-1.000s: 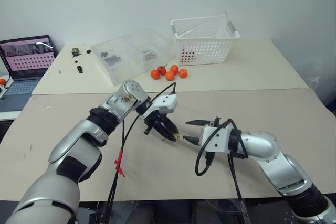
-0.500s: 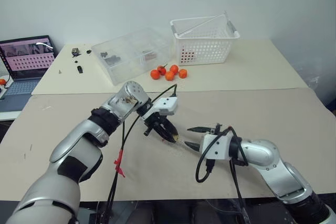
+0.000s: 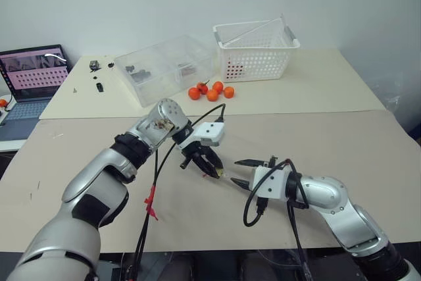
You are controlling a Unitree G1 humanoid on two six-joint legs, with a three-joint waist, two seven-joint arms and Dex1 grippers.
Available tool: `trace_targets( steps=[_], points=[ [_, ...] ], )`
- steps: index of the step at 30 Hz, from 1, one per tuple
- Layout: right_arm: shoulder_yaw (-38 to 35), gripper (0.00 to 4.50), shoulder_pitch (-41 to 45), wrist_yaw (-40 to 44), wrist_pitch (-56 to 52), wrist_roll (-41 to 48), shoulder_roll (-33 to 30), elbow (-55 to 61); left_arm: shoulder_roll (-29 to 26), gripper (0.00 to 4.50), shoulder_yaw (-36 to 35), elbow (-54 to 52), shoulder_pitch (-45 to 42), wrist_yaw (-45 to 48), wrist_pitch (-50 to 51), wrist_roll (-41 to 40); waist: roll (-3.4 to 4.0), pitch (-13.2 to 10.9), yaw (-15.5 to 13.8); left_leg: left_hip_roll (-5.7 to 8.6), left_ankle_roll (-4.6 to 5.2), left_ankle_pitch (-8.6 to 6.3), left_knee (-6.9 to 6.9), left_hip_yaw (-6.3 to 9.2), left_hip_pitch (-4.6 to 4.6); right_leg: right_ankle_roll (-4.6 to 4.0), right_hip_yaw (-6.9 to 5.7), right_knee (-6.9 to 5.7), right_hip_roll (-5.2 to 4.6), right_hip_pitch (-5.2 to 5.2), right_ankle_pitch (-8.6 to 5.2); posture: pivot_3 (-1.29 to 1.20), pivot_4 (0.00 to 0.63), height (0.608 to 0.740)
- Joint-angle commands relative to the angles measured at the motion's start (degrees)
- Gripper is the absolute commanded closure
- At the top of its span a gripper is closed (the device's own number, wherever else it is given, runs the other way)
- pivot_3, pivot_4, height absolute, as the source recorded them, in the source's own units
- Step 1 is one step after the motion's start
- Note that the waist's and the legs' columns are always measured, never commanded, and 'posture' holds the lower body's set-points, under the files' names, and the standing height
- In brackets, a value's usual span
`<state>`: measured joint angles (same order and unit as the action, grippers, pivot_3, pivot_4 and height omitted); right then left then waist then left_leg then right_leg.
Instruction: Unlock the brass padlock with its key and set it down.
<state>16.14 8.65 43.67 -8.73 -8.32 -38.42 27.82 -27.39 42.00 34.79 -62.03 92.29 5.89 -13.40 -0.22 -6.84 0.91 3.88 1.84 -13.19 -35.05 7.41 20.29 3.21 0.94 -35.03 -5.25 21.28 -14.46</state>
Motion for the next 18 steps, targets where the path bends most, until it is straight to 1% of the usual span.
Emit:
trace_targets(
  steps=[1, 6, 11, 17, 18],
  points=[
    [-1.18, 2.16, 1.53, -0.51, -1.75, -0.21, 0.83, 3.27, 0.58, 3.68, -0.75, 0.25, -0.78, 0.21, -0.93, 0.39, 0.00, 0.00, -0.03, 0.00, 0.00, 0.00, 0.00, 0.01, 0.00, 0.00, 0.00, 0.00, 0.00, 0.00, 0.00, 0.00, 0.150, 0.740],
    [-1.00, 2.16, 1.36, -0.85, -3.56, -0.79, 1.53, 3.81, 1.36, 3.68, -0.91, 1.00, -1.27, 0.21, -0.87, 0.40, 0.00, 0.00, -0.04, 0.01, 0.00, 0.00, 0.00, 0.00, 0.00, 0.01, 0.00, 0.00, 0.00, 0.00, 0.00, 0.00, 0.150, 0.740],
    [-0.80, 2.16, -0.40, -1.32, -2.79, -1.85, 1.08, 3.29, 1.08, 3.68, -1.03, 1.66, -2.51, 0.21, 0.51, -1.55, 0.00, 0.00, -0.01, 0.00, 0.00, 0.00, 0.00, 0.00, 0.00, 0.01, -0.01, -0.01, 0.01, 0.00, 0.00, 0.00, 0.150, 0.740],
    [-2.10, 2.16, -2.74, -1.01, -0.73, -2.13, -0.44, 2.36, -3.14, 3.68, 1.84, 3.52, -4.08, 0.21, -0.24, -4.11, 0.00, 0.00, 0.27, 0.00, 0.01, 0.00, 0.00, 0.00, -0.01, 0.01, 0.00, -0.01, 0.01, 0.00, -0.01, 0.00, 0.150, 0.740],
    [-2.40, 2.16, -2.63, -0.95, -0.51, -2.10, -0.66, 2.26, -3.37, 3.68, 1.25, 4.80, -4.28, 0.21, 0.19, -4.63, 0.00, 0.00, 0.28, 0.00, 0.01, 0.00, -0.01, 0.00, -0.01, 0.01, 0.00, -0.02, 0.01, 0.01, -0.01, 0.00, 0.150, 0.740]
  ],
)
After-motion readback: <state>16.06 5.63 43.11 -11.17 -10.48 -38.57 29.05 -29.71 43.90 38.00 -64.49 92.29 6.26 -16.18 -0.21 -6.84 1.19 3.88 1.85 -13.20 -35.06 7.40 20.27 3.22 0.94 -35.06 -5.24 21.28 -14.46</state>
